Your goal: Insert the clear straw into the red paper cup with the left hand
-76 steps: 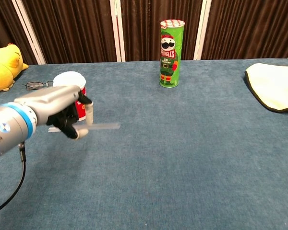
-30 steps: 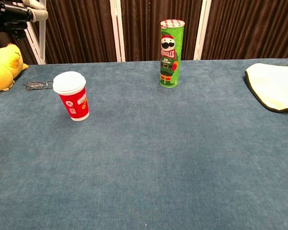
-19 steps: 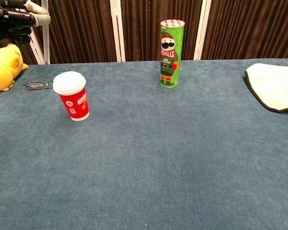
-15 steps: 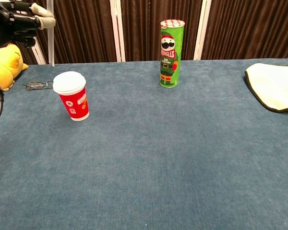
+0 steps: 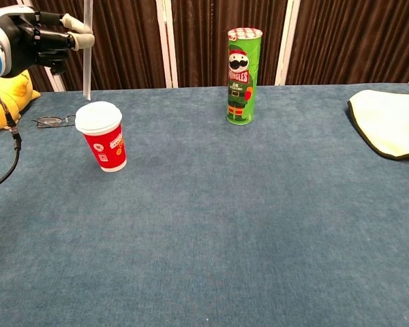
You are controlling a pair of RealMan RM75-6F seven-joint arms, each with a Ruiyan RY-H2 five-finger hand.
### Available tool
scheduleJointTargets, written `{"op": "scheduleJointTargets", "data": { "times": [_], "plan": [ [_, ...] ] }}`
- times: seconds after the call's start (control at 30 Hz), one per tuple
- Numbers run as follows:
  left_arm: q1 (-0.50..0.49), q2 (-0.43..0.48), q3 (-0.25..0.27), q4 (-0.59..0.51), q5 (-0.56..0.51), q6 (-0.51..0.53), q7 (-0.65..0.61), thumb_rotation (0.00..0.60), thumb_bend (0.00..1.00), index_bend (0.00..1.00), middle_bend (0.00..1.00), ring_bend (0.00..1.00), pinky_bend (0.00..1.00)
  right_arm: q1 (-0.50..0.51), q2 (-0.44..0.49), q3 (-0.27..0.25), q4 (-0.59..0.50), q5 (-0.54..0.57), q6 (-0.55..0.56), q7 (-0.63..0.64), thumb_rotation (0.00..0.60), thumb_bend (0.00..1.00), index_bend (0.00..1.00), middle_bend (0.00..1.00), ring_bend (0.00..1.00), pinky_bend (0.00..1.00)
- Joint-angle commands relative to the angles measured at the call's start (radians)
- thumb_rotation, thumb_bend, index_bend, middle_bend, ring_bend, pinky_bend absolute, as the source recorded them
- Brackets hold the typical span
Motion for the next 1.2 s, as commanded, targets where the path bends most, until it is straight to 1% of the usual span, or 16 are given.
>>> {"op": "scheduleJointTargets", "data": {
  "times": [0.03, 0.5, 1.03, 1.2],
  "plan": [
    [-0.003, -0.003, 0.002, 0.011, -0.003, 0.001, -0.004, 0.6, 0.39, 0.56, 1.0, 0.94, 0.8, -0.001, 0.0, 0.001, 0.0, 0.0, 0.002, 0.0, 0.6, 0.07, 0.0, 0.0, 0.0, 0.0],
    [-0.012, -0.023, 0.026, 0.074, -0.004, -0.024, -0.037, 0.6, 0.39, 0.56, 1.0, 0.94, 0.8, -0.003, 0.001, 0.001, -0.002, 0.001, 0.003, -0.002, 0.6, 0.07, 0.0, 0.0, 0.0, 0.0],
    [-0.011, -0.052, 0.062, 0.118, 0.053, -0.037, -0.076, 0.6, 0.39, 0.56, 1.0, 0.94, 0.8, -0.004, 0.006, 0.001, -0.008, 0.006, -0.004, 0.001, 0.6, 0.07, 0.0, 0.0, 0.0, 0.0],
    [-0.007, -0.054, 0.074, 0.131, 0.07, -0.033, -0.074, 0.6, 0.39, 0.54, 1.0, 0.94, 0.8, -0.004, 0.005, 0.002, -0.008, 0.006, -0.002, -0.001, 0.6, 0.07, 0.0, 0.0, 0.0, 0.0]
  ]
}}
